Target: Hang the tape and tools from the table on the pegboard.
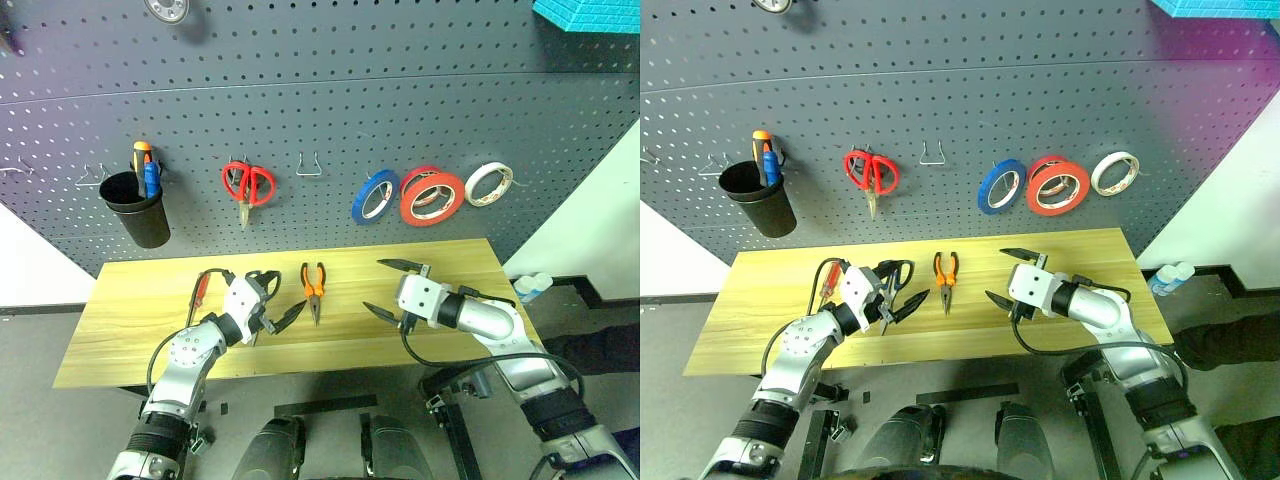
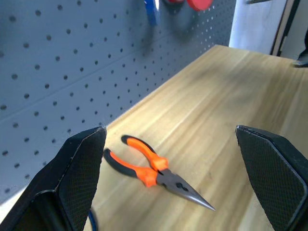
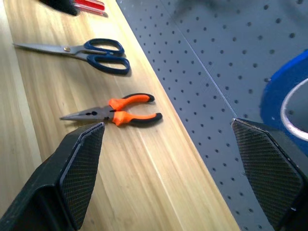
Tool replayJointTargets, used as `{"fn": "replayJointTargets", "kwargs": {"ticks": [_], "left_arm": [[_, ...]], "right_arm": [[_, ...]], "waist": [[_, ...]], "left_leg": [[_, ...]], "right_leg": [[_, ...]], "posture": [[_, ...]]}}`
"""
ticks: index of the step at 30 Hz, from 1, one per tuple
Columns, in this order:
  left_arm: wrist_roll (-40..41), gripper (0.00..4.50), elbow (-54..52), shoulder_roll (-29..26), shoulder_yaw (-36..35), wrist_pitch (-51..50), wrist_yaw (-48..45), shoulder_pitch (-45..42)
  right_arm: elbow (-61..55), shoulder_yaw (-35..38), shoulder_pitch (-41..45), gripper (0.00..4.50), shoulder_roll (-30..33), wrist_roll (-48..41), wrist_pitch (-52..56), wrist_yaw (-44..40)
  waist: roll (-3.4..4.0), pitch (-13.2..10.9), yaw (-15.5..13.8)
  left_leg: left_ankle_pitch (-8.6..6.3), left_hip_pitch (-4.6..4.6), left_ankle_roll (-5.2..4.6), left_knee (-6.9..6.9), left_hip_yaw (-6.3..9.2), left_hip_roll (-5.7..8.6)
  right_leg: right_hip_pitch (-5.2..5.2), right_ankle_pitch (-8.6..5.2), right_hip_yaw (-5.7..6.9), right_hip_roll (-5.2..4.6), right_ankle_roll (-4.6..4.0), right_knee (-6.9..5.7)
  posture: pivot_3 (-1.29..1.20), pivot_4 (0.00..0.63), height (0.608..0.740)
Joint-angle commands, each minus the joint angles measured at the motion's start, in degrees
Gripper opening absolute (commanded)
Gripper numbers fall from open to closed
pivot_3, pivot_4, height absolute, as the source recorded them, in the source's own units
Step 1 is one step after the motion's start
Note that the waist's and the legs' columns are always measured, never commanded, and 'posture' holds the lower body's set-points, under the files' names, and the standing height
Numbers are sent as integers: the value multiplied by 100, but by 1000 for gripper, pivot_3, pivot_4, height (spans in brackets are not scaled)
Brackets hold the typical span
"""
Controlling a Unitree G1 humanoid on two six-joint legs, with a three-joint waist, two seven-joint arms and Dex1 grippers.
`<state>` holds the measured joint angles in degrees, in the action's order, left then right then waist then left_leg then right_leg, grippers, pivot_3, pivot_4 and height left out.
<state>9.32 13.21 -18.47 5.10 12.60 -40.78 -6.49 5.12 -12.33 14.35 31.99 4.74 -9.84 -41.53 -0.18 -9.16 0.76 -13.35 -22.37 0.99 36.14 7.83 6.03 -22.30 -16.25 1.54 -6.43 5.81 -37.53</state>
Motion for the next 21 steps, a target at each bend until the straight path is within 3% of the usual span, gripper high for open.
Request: {"fn": "replayJointTargets", "kwargs": {"ticks": [1, 9, 21], "left_arm": [[-79, 4500, -157, -145, -160, -56, 158, 26], [-50, 4500, -198, -225, -163, -89, 253, 101], [-34, 4500, 338, -536, -361, 39, 105, -114]], "right_arm": [[165, -32, 343, 4443, -297, -92, 448, 21], [197, -95, 477, 4443, -683, -102, 1141, 29], [263, -263, 770, 4443, -1907, -163, 3414, 705]], "waist": [[0, 0, -5], [0, 0, -13], [2, -2, 10]], "left_leg": [[0, 0, 0, 0, 0, 0], [-3, -1, -4, -3, 1, 4], [-3, -2, -4, -9, 2, 1]], "right_leg": [[0, 0, 0, 0, 0, -1], [-2, 0, -1, -4, 0, -1], [-12, -1, -6, -4, -1, -2]], "posture": [[-17, 126, 740], [-20, 135, 740], [-37, 155, 740]]}}
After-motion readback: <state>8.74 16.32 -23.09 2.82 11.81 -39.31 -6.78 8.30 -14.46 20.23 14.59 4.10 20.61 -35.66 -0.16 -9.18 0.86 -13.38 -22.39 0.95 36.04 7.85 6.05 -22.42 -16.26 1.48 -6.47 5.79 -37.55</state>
